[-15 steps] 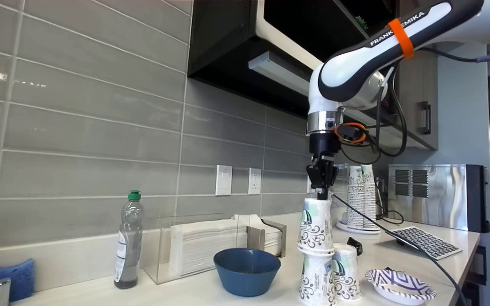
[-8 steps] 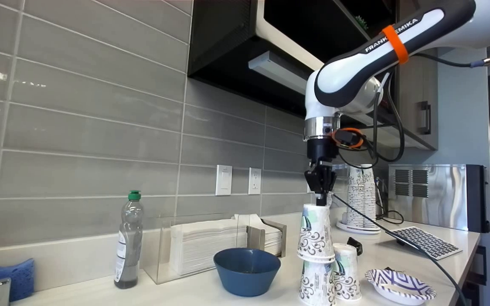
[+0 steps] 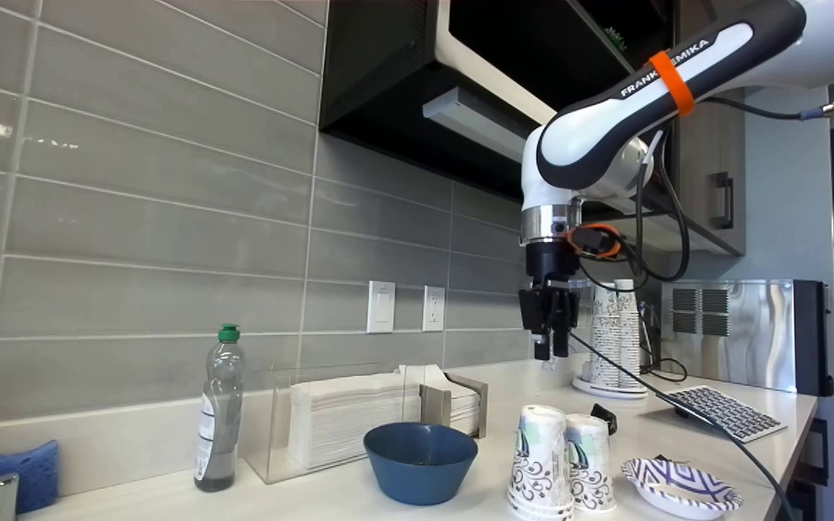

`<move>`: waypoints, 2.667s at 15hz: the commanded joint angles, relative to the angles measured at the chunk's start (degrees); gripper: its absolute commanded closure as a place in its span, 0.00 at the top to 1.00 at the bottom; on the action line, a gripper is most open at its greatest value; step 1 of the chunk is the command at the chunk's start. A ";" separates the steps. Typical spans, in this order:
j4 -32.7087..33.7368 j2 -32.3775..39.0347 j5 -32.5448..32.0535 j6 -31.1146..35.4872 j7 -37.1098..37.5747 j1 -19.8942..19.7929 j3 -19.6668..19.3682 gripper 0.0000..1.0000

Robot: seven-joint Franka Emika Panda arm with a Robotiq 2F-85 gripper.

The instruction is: Stack the cups together

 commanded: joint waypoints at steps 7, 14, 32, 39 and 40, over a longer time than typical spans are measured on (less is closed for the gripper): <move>-6.07 -1.33 -0.01 5.13 1.06 -2.38 -2.37 1.00; -7.44 -0.50 -1.60 5.03 4.30 -4.38 -4.01 1.00; -7.13 5.23 3.44 6.14 -2.06 -6.77 -6.74 1.00; -6.74 6.01 4.53 5.94 -3.58 -6.94 -6.74 0.38; -6.68 6.10 4.82 5.88 -3.82 -6.95 -6.73 0.30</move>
